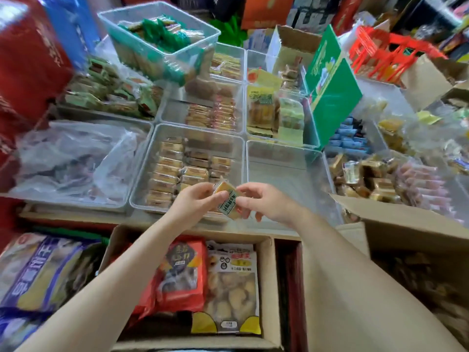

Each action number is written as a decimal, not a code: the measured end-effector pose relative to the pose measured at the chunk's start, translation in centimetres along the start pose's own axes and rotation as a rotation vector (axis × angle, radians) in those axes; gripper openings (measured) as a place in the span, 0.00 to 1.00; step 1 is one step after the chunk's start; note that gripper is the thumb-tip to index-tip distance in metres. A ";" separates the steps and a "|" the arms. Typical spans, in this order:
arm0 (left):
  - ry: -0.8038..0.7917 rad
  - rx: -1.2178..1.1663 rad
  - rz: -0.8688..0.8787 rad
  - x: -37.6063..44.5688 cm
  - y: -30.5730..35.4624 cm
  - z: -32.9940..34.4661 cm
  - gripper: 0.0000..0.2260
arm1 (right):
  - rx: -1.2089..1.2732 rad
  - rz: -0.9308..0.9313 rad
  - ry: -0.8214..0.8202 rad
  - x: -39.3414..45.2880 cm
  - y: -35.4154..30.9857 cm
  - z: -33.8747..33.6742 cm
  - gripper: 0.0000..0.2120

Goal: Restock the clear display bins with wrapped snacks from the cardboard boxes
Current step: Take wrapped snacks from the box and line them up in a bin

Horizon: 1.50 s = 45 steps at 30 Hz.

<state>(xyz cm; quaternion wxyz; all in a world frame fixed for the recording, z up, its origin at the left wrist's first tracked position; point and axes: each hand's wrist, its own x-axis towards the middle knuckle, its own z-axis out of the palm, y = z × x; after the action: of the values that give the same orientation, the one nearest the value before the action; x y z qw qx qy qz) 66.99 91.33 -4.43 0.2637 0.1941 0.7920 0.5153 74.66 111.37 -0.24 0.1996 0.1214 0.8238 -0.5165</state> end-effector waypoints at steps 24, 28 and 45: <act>0.188 0.898 -0.029 4.7 -14.7 -4.7 0.28 | -0.847 0.086 0.199 23.9 1.3 8.4 0.26; 0.184 0.907 -0.022 4.7 -14.6 -4.8 0.29 | -0.948 0.071 0.112 21.4 2.7 9.6 0.33; -0.321 0.406 0.095 -4.4 2.9 16.5 0.15 | -0.514 0.032 0.670 -15.6 7.4 -8.0 0.17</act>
<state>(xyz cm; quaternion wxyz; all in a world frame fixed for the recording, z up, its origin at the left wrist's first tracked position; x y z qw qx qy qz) 80.74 101.66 -6.26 0.3171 0.3596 0.8171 0.3202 89.94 121.89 4.02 -0.0473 0.2418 0.9432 -0.2230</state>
